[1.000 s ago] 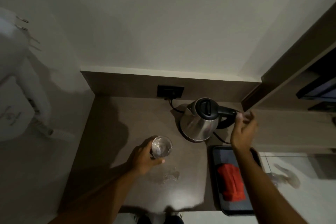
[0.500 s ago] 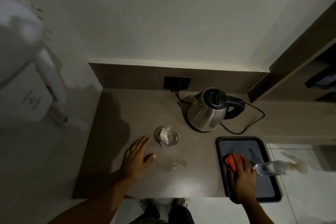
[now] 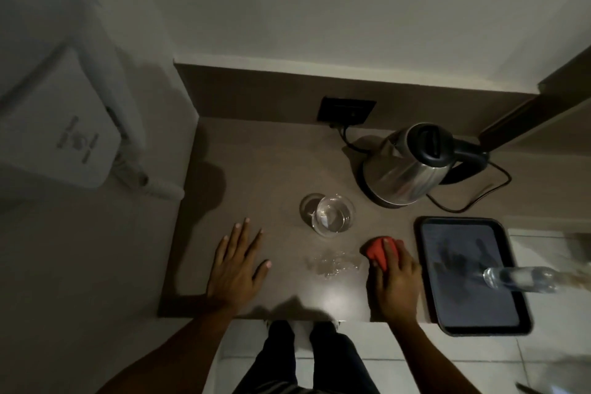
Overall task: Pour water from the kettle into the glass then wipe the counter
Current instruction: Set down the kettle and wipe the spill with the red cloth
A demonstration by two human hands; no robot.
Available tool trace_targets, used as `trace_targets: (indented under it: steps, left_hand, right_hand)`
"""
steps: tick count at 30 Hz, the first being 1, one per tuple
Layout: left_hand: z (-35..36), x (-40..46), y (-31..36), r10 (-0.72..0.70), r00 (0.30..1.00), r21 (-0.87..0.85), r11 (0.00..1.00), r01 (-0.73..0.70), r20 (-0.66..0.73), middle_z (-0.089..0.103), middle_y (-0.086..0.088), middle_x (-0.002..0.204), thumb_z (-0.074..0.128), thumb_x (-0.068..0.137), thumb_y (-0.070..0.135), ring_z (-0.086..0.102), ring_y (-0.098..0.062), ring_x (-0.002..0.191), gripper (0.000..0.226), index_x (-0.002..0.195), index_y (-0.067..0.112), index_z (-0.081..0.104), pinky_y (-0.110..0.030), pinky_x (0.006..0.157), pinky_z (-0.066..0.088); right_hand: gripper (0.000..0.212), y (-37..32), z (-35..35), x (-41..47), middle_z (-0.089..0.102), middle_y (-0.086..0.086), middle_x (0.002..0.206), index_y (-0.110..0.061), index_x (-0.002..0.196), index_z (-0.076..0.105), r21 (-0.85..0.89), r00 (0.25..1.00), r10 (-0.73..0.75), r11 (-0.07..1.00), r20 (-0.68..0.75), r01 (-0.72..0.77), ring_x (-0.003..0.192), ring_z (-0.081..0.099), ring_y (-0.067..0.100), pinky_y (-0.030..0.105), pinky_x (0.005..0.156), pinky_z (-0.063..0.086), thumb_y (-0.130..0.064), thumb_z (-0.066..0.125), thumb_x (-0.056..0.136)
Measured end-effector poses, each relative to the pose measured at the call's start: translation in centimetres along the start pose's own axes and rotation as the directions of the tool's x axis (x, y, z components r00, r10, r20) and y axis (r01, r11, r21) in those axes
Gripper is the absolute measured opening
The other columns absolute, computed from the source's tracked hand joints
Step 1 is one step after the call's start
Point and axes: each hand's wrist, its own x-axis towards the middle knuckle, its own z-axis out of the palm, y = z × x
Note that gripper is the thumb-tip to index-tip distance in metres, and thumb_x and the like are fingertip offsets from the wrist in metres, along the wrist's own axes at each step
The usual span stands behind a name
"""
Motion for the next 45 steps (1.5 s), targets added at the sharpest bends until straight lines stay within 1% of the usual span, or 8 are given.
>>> trace_targets:
  steps: [6, 16, 20, 25, 29, 35, 39, 45]
  left_hand:
    - [1.2, 0.3, -0.6, 0.002, 0.998, -0.039, 0.999, -0.005, -0.067, 0.021, -0.004, 0.165, 0.03, 0.098, 0.05, 0.019, -0.023, 0.153, 0.059, 0.152, 0.028, 0.032, -0.039, 0.121, 0.009]
    - [1.2, 0.3, -0.8, -0.01, 0.996, -0.077, 0.997, 0.002, -0.092, 0.024, -0.002, 0.164, 0.029, 0.099, 0.04, 0.021, -0.021, 0.152, 0.053, 0.15, 0.027, 0.036, -0.036, 0.121, 0.006]
    - [1.3, 0.4, -0.9, 0.001, 0.995, -0.074, 0.997, -0.008, -0.101, 0.025, -0.003, 0.164, 0.028, 0.1, 0.041, 0.023, -0.023, 0.152, 0.052, 0.15, 0.026, 0.035, -0.037, 0.121, 0.007]
    - [1.5, 0.3, -0.8, -0.021, 0.996, -0.056, 0.998, 0.017, -0.087, 0.019, -0.001, 0.166, 0.03, 0.1, 0.04, 0.017, -0.021, 0.154, 0.053, 0.152, 0.029, 0.027, -0.036, 0.122, 0.006]
    - [1.7, 0.2, -0.8, -0.008, 0.994, -0.067, 0.998, 0.0, -0.11, 0.023, -0.003, 0.165, 0.031, 0.1, 0.038, 0.018, -0.022, 0.153, 0.053, 0.151, 0.026, 0.033, -0.039, 0.122, 0.013]
    - [1.8, 0.2, -0.8, -0.007, 0.994, -0.049, 0.999, 0.002, -0.106, 0.017, -0.002, 0.167, 0.029, 0.1, 0.04, 0.009, -0.019, 0.155, 0.055, 0.154, 0.028, 0.025, -0.038, 0.123, 0.006]
    - [1.8, 0.1, -0.7, -0.014, 0.994, -0.057, 0.998, 0.008, -0.11, 0.018, -0.002, 0.166, 0.029, 0.1, 0.039, 0.011, -0.02, 0.154, 0.055, 0.153, 0.028, 0.025, -0.038, 0.123, 0.006]
    - [1.6, 0.2, -0.3, -0.007, 0.994, -0.056, 0.998, 0.001, -0.106, 0.02, -0.005, 0.166, 0.03, 0.098, 0.038, 0.016, -0.025, 0.154, 0.057, 0.154, 0.026, 0.027, -0.044, 0.122, 0.015]
  right_hand:
    - [0.06, -9.0, 4.4, -2.9, 0.049, 0.036, 0.135, 0.0, 0.133, 0.056, 0.073, 0.974, 0.226, 0.972, -0.012, -0.225, 0.108, 0.052, 0.056, 0.058, 0.09, 0.043, -0.034, 0.043, 0.085]
    - [0.036, -4.1, 2.1, -0.1, 0.058, -0.014, 0.125, -0.033, 0.128, 0.059, 0.269, 0.554, -0.724, 0.677, 0.411, 0.685, 0.108, 0.056, 0.009, 0.03, 0.09, 0.045, -0.035, 0.061, 0.091]
    - [0.051, 1.4, 0.7, 2.8, 0.053, 0.023, 0.136, -0.01, 0.129, 0.061, 0.014, 0.964, -0.246, 0.969, 0.095, 0.246, 0.11, 0.052, 0.046, 0.05, 0.094, 0.042, -0.012, 0.065, 0.078]
    - [0.064, -7.2, 4.3, -1.1, 0.043, 0.033, 0.141, -0.005, 0.138, 0.051, 0.115, 0.925, 0.371, 0.926, -0.078, -0.361, 0.115, 0.044, 0.052, 0.054, 0.095, 0.036, -0.015, 0.059, 0.075]
    - [0.06, -10.5, 6.7, -7.7, 0.059, 0.025, 0.127, -0.019, 0.133, 0.055, 0.117, 0.955, -0.233, 0.97, 0.184, 0.214, 0.105, 0.058, 0.047, 0.054, 0.082, 0.051, -0.012, 0.067, 0.075]
    - [0.033, -1.8, 1.2, 1.1, 0.051, -0.005, 0.135, -0.027, 0.13, 0.056, 0.306, 0.469, -0.841, 0.537, 0.269, 0.786, 0.117, 0.052, 0.019, 0.034, 0.097, 0.041, -0.033, 0.047, 0.099]
    - [0.052, 1.8, 0.5, 3.3, 0.048, 0.023, 0.138, -0.019, 0.136, 0.047, 0.014, 0.966, -0.253, 0.967, 0.049, 0.253, 0.114, 0.047, 0.042, 0.048, 0.096, 0.038, -0.024, 0.053, 0.085]
    - [0.064, -13.0, 5.4, -4.1, 0.045, 0.037, 0.138, -0.003, 0.14, 0.049, 0.036, 0.963, 0.259, 0.964, 0.079, -0.263, 0.107, 0.052, 0.057, 0.06, 0.085, 0.047, -0.028, 0.054, 0.081]
